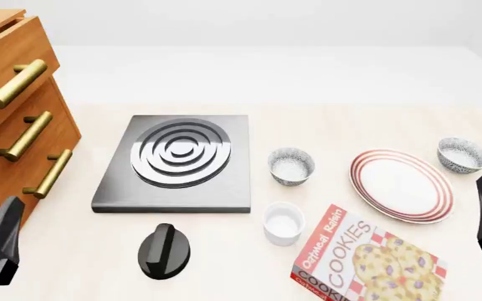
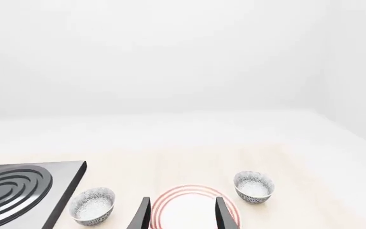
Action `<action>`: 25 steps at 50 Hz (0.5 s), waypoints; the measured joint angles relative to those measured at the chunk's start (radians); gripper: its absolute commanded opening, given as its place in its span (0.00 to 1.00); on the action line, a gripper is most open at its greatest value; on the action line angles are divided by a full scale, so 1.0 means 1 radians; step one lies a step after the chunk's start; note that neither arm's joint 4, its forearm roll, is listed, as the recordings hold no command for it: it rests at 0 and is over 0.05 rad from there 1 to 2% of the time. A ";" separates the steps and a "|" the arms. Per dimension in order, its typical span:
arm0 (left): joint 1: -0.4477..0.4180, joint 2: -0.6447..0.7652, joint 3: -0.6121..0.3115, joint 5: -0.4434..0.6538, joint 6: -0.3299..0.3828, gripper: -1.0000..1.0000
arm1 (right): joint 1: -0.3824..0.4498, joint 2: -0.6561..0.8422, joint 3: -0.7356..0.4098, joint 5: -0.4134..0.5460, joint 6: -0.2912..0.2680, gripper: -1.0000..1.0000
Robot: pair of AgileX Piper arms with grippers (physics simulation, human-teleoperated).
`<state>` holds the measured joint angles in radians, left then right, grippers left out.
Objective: Pick the akita bowl next to the plate and place it on the plate.
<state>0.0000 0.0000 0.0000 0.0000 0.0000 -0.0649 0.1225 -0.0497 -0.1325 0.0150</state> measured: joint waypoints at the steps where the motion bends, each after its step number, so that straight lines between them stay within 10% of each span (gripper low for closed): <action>1: 0.000 0.000 0.000 0.000 0.000 1.00 | -0.003 0.012 -0.001 -0.013 0.000 1.00; 25: 0.000 0.000 0.000 0.000 0.000 1.00 | -0.069 0.277 -0.013 -0.302 -0.017 1.00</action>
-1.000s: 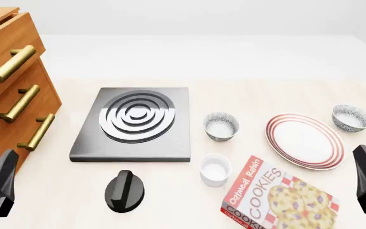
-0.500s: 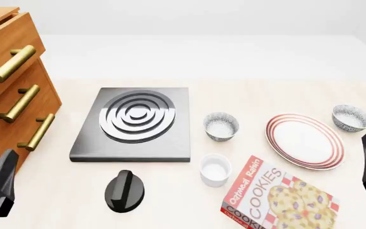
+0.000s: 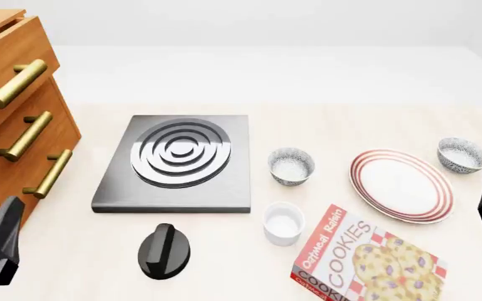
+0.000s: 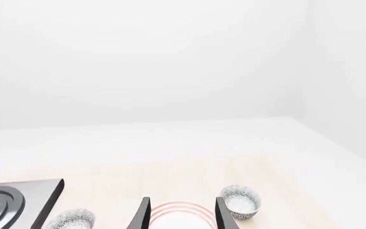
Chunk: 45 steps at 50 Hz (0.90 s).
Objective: Pick the akita bowl next to the plate and place it on the plate.
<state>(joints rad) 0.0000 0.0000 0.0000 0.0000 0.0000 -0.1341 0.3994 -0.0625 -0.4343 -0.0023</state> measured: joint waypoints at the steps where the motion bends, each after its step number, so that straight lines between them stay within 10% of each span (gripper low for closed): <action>1: 0.000 0.000 0.000 0.000 0.000 1.00 | -0.002 0.011 -0.001 -0.011 -0.001 1.00; 45: 0.000 0.000 0.000 0.000 0.000 1.00 | -0.137 0.518 -0.057 -0.468 -0.045 1.00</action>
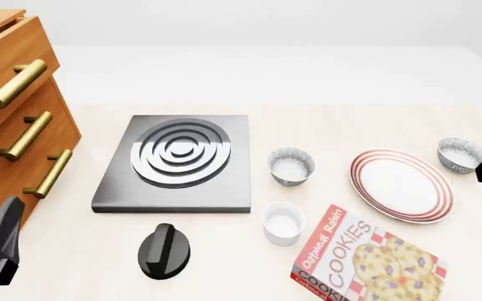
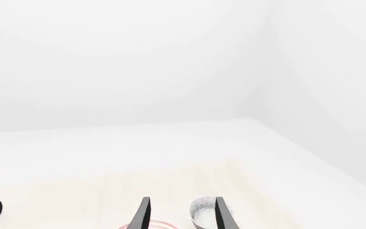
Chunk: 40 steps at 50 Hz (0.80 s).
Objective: Pick the akita bowl next to the plate and place it on the plate.
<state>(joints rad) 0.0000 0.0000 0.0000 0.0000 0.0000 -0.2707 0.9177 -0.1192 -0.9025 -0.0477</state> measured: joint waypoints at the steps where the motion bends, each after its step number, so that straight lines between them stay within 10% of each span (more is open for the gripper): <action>1: 0.000 0.000 0.000 0.000 0.000 1.00 | -0.003 0.009 -0.002 -0.007 -0.001 1.00; 40: 0.000 0.000 0.000 0.000 0.000 1.00 | -0.085 0.242 -0.109 -0.127 -0.017 1.00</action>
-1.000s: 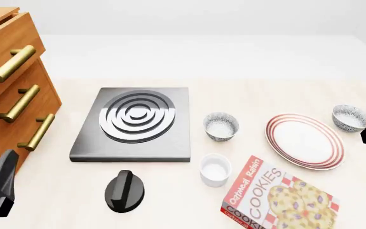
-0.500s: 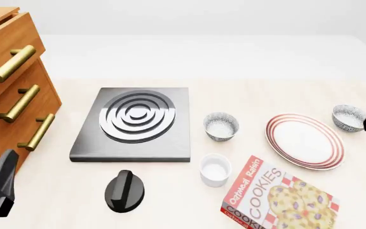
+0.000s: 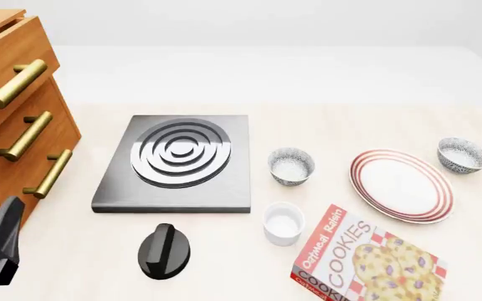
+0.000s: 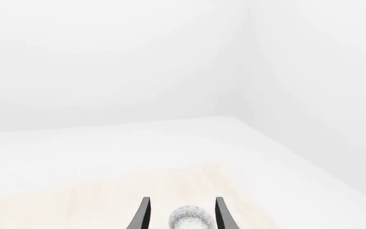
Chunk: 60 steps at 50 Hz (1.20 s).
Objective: Pick the akita bowl next to the plate and place it on the plate.
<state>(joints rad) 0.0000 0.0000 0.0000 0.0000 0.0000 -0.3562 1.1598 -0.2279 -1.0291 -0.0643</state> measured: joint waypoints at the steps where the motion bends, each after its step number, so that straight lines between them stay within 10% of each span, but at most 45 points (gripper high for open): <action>1: 0.000 0.000 0.000 0.000 0.000 1.00 | -0.002 0.005 -0.003 -0.002 0.000 1.00; 60: 0.000 0.000 0.000 0.000 0.000 1.00 | -0.104 0.244 -0.135 -0.081 -0.018 1.00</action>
<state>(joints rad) 0.0000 0.0000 0.0000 0.0000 0.0000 -0.4598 1.4042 -0.3632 -1.1099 -0.0824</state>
